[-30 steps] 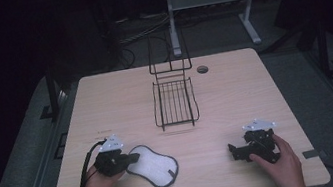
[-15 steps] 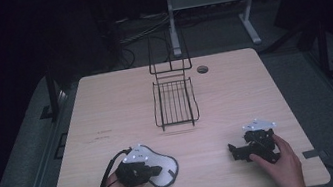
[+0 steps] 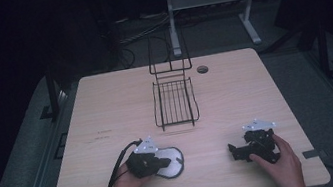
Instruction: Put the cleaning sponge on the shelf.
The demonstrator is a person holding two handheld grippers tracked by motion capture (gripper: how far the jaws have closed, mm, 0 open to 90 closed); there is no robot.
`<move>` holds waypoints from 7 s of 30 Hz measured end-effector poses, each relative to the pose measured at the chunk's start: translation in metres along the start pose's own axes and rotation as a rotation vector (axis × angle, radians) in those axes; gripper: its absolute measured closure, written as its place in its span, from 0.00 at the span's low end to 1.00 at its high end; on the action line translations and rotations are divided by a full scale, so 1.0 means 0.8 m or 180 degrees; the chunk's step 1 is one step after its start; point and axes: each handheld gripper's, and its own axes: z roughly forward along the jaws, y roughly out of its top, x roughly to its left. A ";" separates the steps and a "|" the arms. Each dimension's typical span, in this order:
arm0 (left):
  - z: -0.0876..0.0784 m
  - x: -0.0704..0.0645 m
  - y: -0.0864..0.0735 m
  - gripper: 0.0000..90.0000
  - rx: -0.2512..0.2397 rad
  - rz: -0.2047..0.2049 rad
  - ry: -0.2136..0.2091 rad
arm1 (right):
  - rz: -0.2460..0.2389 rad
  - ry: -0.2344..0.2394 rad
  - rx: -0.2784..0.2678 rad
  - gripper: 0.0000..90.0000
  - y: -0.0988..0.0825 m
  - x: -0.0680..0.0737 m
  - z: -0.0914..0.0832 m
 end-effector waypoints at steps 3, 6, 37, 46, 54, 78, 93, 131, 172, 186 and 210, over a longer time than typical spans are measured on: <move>0.009 0.009 0.011 1.00 -0.0001 0.0000 -0.0006 | -0.0001 0.0000 0.0000 0.00 0.000 0.000 0.000; 0.013 0.013 0.016 1.00 0.0002 0.0005 0.0016 | 0.0001 0.0000 0.0000 0.00 0.000 0.000 0.000; -0.050 0.040 -0.037 1.00 -0.0005 -0.0308 0.0454 | 0.0000 0.0000 0.0001 0.00 0.000 0.000 0.000; -0.068 0.028 -0.059 1.00 -0.0028 -0.0405 0.0455 | 0.0000 0.0001 -0.0001 0.00 0.000 0.000 0.000; -0.086 0.018 -0.078 1.00 -0.0050 -0.0506 0.0486 | 0.0000 0.0001 0.0005 0.00 0.000 0.000 0.000; -0.056 0.032 -0.050 0.14 -0.0088 -0.0374 0.0353 | 0.0001 0.0002 0.0000 0.00 0.000 0.000 0.000; -0.032 0.029 -0.049 0.14 0.0103 -0.0277 0.0243 | 0.0001 0.0002 0.0000 0.00 0.000 0.000 0.000; -0.044 0.023 -0.042 0.38 0.0144 -0.0034 0.0235 | 0.0004 0.0002 -0.0001 0.00 0.000 0.001 0.000; -0.106 0.026 -0.031 0.89 -0.0410 -0.0348 -0.0002 | 0.0004 0.0001 0.0000 0.00 0.000 0.001 0.000; -0.119 0.026 -0.025 0.90 -0.0478 -0.0366 0.0156 | 0.0009 0.0003 0.0006 0.00 0.000 0.001 0.000; -0.130 0.055 0.010 0.91 -0.0690 -0.0385 0.0460 | 0.0012 0.0003 0.0006 0.00 0.000 0.001 0.000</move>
